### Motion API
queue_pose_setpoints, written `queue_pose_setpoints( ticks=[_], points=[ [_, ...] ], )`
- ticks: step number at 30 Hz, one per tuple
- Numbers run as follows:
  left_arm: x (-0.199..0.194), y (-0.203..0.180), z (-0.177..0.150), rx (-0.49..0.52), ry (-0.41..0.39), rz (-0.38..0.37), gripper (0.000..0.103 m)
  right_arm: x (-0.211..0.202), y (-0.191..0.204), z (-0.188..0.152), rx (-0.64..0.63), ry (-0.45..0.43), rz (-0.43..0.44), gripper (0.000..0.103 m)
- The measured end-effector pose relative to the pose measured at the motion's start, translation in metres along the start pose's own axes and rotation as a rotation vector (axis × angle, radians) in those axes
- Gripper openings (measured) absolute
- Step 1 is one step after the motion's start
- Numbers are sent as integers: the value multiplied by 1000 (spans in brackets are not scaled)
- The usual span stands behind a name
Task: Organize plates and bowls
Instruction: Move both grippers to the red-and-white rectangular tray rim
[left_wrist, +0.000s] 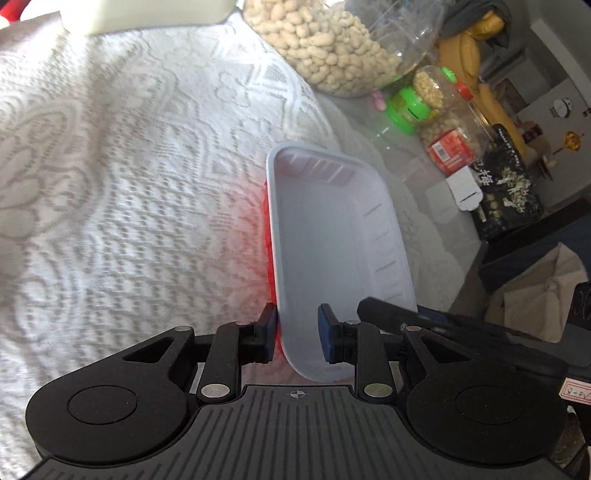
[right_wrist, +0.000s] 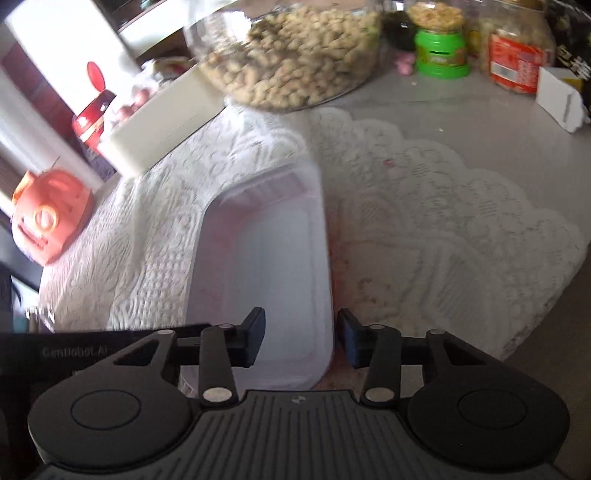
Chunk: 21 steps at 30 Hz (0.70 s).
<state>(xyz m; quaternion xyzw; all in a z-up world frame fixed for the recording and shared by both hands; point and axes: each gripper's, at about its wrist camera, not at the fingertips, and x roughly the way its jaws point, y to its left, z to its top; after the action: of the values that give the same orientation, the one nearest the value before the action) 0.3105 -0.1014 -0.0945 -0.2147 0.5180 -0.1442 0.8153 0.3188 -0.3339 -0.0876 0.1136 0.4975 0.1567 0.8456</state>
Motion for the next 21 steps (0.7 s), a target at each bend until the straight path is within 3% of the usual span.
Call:
queue_pose_setpoints(
  ticks=[7, 13, 17, 21],
  points=[
    [-60, 46, -32, -57, -3, 10, 26, 9, 58, -18, -133, 70, 62, 43],
    [-109, 86, -66, -79, -27, 84, 26, 18, 122, -44, -291, 159, 149, 43],
    [-123, 102, -81, -85, -15, 112, 26, 21, 156, -67, -405, 227, 193, 43],
    [-125, 111, -82, -124, -55, 128, 26, 21, 169, -74, -451, 243, 198, 43]
  ],
)
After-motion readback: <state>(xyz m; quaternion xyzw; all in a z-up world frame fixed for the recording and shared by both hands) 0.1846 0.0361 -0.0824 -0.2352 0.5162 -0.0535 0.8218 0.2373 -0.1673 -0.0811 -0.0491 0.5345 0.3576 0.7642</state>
